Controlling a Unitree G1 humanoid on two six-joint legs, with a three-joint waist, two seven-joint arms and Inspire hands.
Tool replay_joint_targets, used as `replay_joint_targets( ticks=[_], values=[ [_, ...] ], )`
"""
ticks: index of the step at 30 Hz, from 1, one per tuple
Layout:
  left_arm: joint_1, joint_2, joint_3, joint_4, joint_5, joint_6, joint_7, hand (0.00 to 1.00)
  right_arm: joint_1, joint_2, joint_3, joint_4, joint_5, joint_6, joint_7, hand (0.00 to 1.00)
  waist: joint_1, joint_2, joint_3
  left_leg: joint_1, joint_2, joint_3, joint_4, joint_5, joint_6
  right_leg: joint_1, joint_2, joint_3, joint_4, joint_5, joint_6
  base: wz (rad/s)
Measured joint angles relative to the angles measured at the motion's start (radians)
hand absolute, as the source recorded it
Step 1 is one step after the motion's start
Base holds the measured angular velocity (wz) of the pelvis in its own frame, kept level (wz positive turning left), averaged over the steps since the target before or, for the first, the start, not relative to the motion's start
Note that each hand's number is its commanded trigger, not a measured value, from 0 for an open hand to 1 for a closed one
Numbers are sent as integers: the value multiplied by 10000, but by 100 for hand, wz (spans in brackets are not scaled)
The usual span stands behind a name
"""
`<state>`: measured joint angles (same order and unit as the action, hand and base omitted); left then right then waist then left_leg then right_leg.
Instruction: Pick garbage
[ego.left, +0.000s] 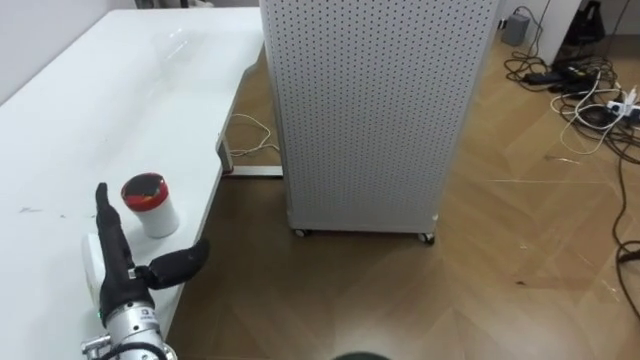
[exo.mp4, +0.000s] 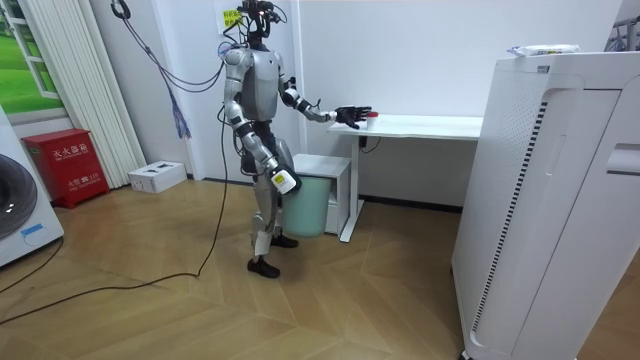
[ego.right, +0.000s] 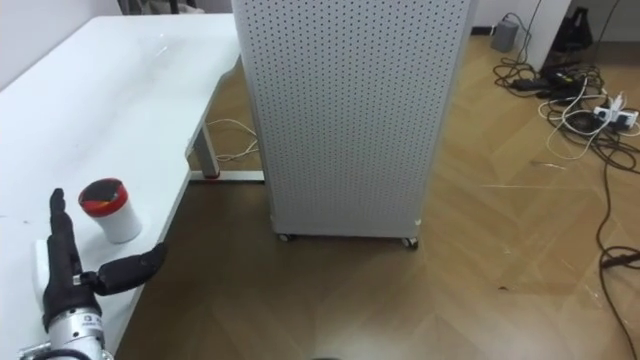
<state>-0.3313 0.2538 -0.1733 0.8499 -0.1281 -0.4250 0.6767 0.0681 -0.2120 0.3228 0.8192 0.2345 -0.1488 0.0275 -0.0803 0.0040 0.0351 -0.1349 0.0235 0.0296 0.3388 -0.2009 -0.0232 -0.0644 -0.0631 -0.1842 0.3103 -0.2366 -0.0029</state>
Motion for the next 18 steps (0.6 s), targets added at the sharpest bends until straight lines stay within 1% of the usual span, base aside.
replay_joint_targets(
  ticks=[4,7,11,16,18],
  values=[
    [-24,-1,1,293,4,125,-209,0,4,-28,67,0,-1,159,44,100,0,74,17,-20,4,5,-1,-2,3,-42,17,94,9,9,3,-4],
    [-73,-1,49,350,1,261,-291,0,14,-39,67,33,-1,200,48,100,1,152,3,-27,17,65,-17,-3,5,-60,24,119,5,16,3,-1],
    [-308,9,138,350,3,268,-245,0,13,-43,66,39,-1,200,-31,100,-4,214,-32,-71,8,102,-10,-3,5,-110,4,132,21,22,13,-1],
    [-426,80,141,351,-7,269,-247,0,13,-44,74,68,4,200,-35,100,-2,212,-34,-110,5,140,-32,-2,6,-193,-6,175,57,24,18,-1],
    [-563,162,148,352,-18,272,-246,0,15,-44,73,66,-5,200,-35,100,-4,205,-37,-106,6,155,-119,1,10,-250,-4,191,74,24,18,0]
  ],
)
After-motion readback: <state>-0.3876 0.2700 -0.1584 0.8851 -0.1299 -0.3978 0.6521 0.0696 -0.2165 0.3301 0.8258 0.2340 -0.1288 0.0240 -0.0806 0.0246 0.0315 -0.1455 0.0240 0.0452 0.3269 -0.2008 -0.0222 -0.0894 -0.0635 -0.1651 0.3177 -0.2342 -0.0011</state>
